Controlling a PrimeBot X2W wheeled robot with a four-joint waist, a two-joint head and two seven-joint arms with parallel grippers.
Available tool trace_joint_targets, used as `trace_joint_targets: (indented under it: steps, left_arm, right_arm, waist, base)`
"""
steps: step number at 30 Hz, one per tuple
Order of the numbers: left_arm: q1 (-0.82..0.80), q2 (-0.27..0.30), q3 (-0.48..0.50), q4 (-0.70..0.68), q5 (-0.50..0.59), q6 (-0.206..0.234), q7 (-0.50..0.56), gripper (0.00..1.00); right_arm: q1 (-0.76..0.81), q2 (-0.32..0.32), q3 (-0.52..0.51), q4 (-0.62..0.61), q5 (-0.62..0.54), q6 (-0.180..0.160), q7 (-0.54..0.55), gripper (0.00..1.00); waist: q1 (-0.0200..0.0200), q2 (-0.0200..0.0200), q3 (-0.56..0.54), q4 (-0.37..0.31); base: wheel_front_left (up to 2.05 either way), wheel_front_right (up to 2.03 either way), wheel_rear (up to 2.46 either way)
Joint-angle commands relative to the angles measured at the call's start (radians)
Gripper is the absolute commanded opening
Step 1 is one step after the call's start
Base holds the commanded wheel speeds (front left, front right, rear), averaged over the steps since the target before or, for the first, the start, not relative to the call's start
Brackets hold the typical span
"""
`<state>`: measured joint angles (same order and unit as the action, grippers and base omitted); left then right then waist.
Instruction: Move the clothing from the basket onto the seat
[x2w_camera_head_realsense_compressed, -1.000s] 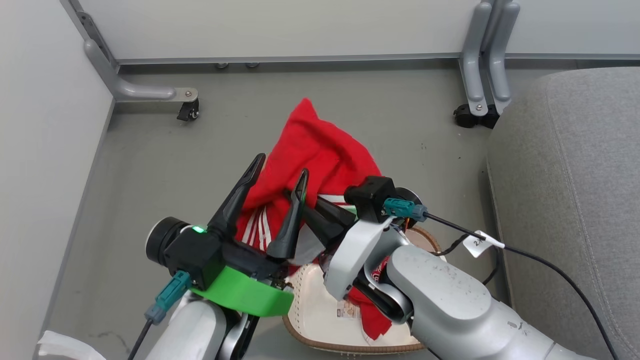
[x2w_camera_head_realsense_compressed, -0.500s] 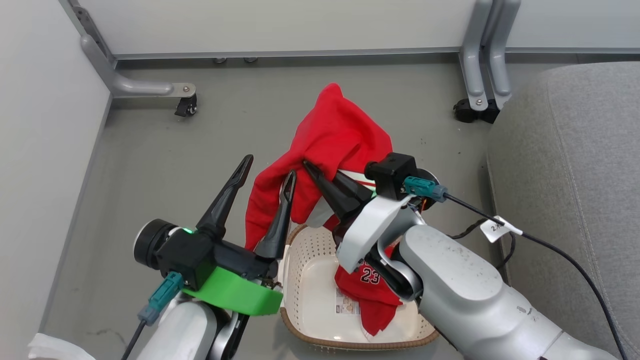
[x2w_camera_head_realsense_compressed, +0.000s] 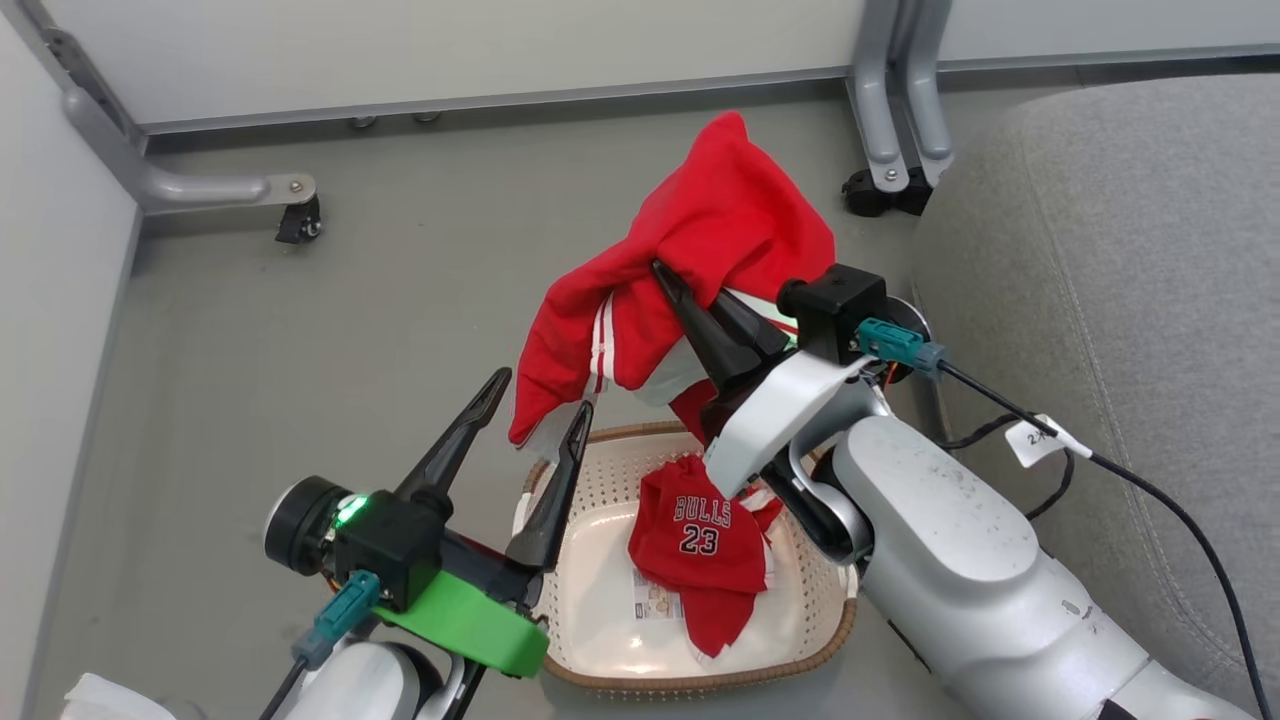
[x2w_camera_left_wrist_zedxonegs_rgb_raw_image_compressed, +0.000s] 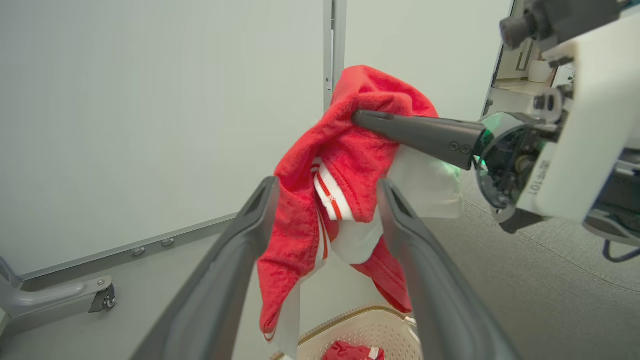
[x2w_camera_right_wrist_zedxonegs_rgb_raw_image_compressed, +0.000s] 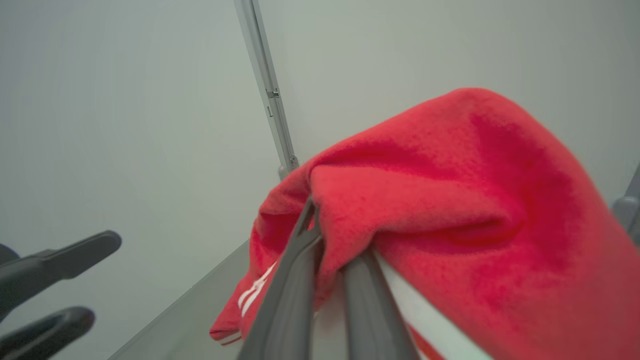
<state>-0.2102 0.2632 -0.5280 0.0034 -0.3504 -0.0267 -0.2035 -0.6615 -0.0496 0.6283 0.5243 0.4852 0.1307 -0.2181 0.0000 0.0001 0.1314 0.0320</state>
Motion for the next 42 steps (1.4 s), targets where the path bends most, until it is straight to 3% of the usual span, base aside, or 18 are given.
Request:
trace_joint_targets:
  steps: [1, 9, 31, 42]
  left_arm:
    - [0.015, 0.007, -0.005, 0.001, 0.011, -0.005, 0.005, 1.00]
    - [0.026, 0.026, -0.038, 0.007, 0.019, -0.017, 0.032, 1.00]
    - [0.013, 0.088, -0.086, -0.066, 0.032, -0.027, 0.119, 1.00]
    - [-0.005, 0.127, -0.080, -0.119, 0.036, -0.018, 0.160, 1.00]
  right_arm:
    - [0.012, -0.002, -0.014, -0.009, -0.015, 0.000, 0.001, 0.00]
    - [0.058, -0.002, -0.084, -0.043, -0.069, 0.000, 0.017, 0.00]
    - [0.166, -0.001, -0.245, -0.107, -0.123, 0.000, 0.004, 0.00]
    - [0.206, 0.000, -0.354, -0.133, -0.144, 0.000, -0.011, 0.00]
  waist:
    - [0.0000, -0.0001, 0.015, -0.029]
    - [0.0000, -0.0001, 0.033, -0.107]
    - [0.0000, -0.0001, 0.116, -0.457]
    - [0.0000, -0.0001, 0.179, -0.552]
  base:
    - [0.00, 0.00, 0.00]
    - [0.00, 0.00, 0.00]
    - [0.00, 0.00, 0.00]
    - [0.00, 0.00, 0.00]
